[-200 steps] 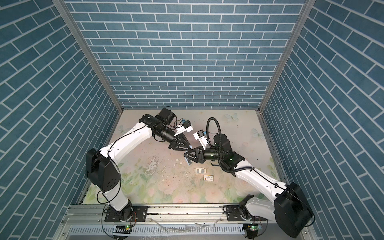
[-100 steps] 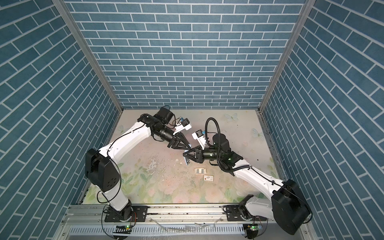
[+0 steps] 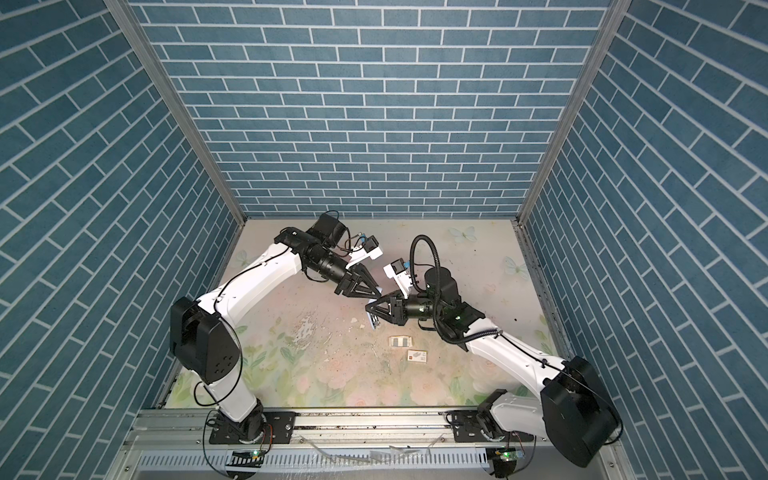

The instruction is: Load the staples into the stapler

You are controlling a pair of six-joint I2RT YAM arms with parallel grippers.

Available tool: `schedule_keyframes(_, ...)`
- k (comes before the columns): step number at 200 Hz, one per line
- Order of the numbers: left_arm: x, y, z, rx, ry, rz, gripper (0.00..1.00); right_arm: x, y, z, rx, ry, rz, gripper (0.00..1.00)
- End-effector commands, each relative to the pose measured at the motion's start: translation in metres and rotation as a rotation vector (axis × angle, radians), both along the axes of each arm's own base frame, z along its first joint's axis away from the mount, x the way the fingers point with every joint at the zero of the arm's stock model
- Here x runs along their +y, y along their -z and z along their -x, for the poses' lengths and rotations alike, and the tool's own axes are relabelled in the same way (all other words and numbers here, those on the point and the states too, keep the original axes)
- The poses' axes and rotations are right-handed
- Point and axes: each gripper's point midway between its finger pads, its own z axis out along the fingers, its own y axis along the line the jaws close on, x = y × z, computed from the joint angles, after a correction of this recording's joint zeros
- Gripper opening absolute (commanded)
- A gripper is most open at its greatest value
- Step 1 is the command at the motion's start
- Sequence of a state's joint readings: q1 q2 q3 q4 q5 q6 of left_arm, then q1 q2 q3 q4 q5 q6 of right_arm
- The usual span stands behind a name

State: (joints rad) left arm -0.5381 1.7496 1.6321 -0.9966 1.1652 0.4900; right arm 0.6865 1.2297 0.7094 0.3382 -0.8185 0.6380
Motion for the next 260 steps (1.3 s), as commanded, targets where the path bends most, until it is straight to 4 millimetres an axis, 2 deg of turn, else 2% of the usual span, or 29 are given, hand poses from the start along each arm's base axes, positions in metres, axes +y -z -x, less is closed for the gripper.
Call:
schedule_keyframes(1,-0.002,-0.013,0.009,-0.037,0.025,0.038,0.36,0.001,0.003,-0.016,0.043,0.07,0.009,0.11)
schedule_keyframes(24,-0.002,-0.012,0.007,-0.044,0.016,0.029,0.57,0.0,0.003,-0.017,0.046,0.071,0.016,0.11)
schedule_keyframes(52,-0.002,-0.011,0.003,-0.058,-0.003,0.017,0.74,0.0,0.006,-0.018,0.057,0.071,0.031,0.11)
schedule_keyframes(75,0.001,-0.011,-0.003,-0.087,-0.03,-0.002,0.81,-0.003,0.012,-0.02,0.065,0.084,0.056,0.1)
schedule_keyframes(90,0.006,-0.01,-0.013,-0.109,-0.07,-0.021,0.83,-0.006,0.015,-0.022,0.071,0.093,0.072,0.1)
schedule_keyframes(122,0.028,-0.011,-0.05,-0.133,-0.212,-0.055,0.89,-0.018,0.025,-0.029,0.09,0.149,0.145,0.11)
schedule_keyframes(150,0.051,-0.009,-0.072,-0.212,-0.301,-0.119,0.92,-0.044,0.045,-0.037,0.115,0.255,0.278,0.11)
schedule_keyframes(184,0.069,0.003,-0.08,-0.333,-0.342,-0.222,0.92,-0.089,0.065,-0.046,0.111,0.416,0.463,0.11)
schedule_keyframes(217,0.08,0.019,-0.083,-0.376,-0.365,-0.292,0.92,-0.134,0.089,-0.05,0.083,0.55,0.688,0.11)
schedule_keyframes(260,0.082,0.036,-0.077,-0.382,-0.342,-0.312,0.92,-0.151,0.124,-0.057,0.102,0.574,0.842,0.11)
